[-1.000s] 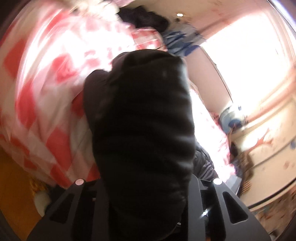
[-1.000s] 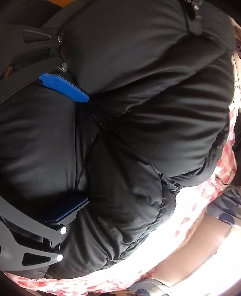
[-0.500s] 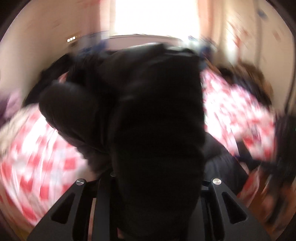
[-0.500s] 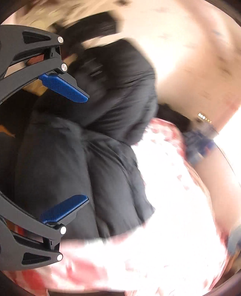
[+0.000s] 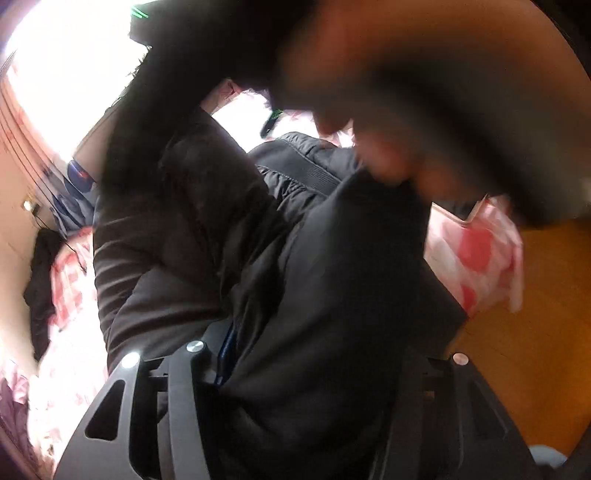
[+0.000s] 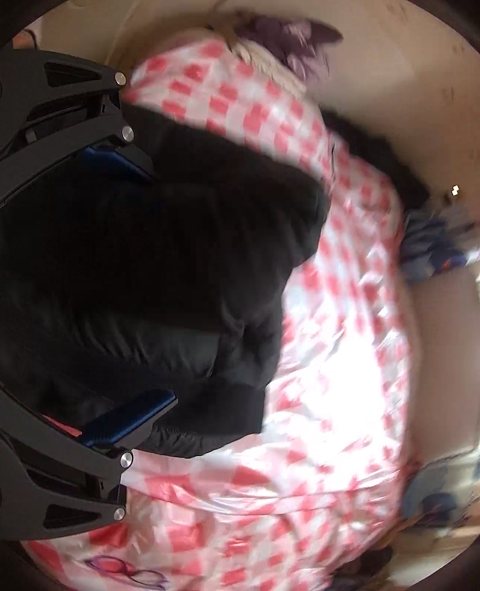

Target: Fold large clothes

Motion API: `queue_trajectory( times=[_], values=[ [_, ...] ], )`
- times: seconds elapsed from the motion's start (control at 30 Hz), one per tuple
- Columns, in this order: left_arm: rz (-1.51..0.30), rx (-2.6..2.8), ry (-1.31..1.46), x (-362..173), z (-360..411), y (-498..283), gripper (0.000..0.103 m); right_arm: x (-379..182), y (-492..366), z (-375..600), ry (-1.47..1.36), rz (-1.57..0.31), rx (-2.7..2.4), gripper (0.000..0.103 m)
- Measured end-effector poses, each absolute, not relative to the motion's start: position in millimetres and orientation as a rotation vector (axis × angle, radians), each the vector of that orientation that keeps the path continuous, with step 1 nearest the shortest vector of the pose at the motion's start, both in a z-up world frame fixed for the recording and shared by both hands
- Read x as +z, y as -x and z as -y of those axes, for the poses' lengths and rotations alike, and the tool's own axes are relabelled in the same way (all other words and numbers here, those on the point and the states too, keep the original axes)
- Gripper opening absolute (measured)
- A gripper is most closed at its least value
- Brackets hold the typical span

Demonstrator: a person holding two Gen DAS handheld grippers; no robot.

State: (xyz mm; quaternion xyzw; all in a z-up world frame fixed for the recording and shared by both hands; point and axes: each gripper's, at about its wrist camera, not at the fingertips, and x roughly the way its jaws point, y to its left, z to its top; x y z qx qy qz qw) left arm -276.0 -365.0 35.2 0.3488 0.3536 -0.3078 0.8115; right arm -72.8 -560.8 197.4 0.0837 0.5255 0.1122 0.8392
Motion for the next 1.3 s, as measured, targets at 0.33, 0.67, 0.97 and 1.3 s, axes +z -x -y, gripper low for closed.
queue_trajectory(
  times=[0.33,0.67,0.97,1.3],
  values=[
    [-0.83,-0.818,-0.055,138.0,237.3,192.6,0.068,147.7,93.7,635.0,-0.67,-1.159,0.304,0.097],
    [-0.966,-0.701,0.248,64.0,178.4,147.2,0.068,134.3,115.6,638.2,-0.489,-1.159,0.17,0.096],
    [-1.154,-0.643,0.544,-11.1,119.7,99.2,0.077,101.1,113.7,583.9,-0.576,-0.937,0.175,0.097],
    [-1.001,-0.281,0.135,69.7,23.2,74.1,0.077,71.4,16.3,461.0,-0.613,-1.096,0.522,0.096]
  ],
)
